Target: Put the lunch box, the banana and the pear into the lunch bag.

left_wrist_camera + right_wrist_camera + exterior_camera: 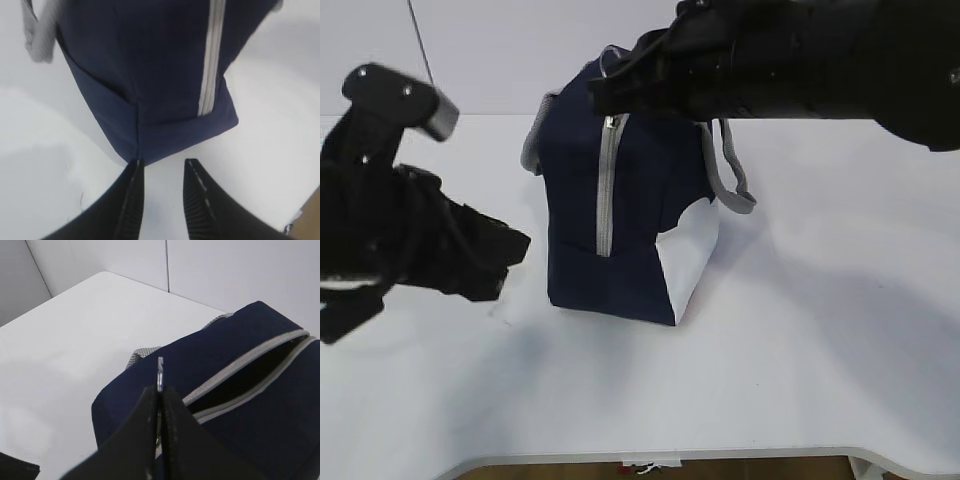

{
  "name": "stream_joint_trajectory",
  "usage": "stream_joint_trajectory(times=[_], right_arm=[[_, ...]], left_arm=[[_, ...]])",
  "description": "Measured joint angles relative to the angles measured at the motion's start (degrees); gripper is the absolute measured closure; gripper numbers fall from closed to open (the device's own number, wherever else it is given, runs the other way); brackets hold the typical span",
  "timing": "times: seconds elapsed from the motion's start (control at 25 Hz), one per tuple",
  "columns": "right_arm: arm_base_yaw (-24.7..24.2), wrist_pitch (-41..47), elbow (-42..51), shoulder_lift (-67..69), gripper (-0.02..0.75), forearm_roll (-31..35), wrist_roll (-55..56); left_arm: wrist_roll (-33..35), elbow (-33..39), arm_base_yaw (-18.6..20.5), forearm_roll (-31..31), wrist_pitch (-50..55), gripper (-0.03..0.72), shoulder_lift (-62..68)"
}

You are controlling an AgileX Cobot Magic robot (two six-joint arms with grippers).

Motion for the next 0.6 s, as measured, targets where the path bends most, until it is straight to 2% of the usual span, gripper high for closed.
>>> stream_joint_trajectory(times=[0.16, 0.32, 0.48, 0.6], right_arm=[[-0.04, 0.0, 0.0, 0.0, 0.724, 0.0, 0.0], [-0.04, 0.0, 0.0, 0.09, 0.724, 0.0, 0.0], [-0.04, 0.0, -0.04, 0.27, 0.724, 0.0, 0.0], [-0.04, -0.11, -0.04, 0.36, 0.724, 0.0, 0.0]], left_arm=[[0.56, 3.93, -4.36, -0.78, -8.86, 0.481, 0.32], [0.6, 4.03, -4.97, -2.14, -12.83, 0.481, 1.17], [0.69, 4.03, -4.97, -10.75, -15.71, 0.47, 1.7], [0.69, 4.03, -4.97, -10.62, -17.02, 0.423, 3.14]])
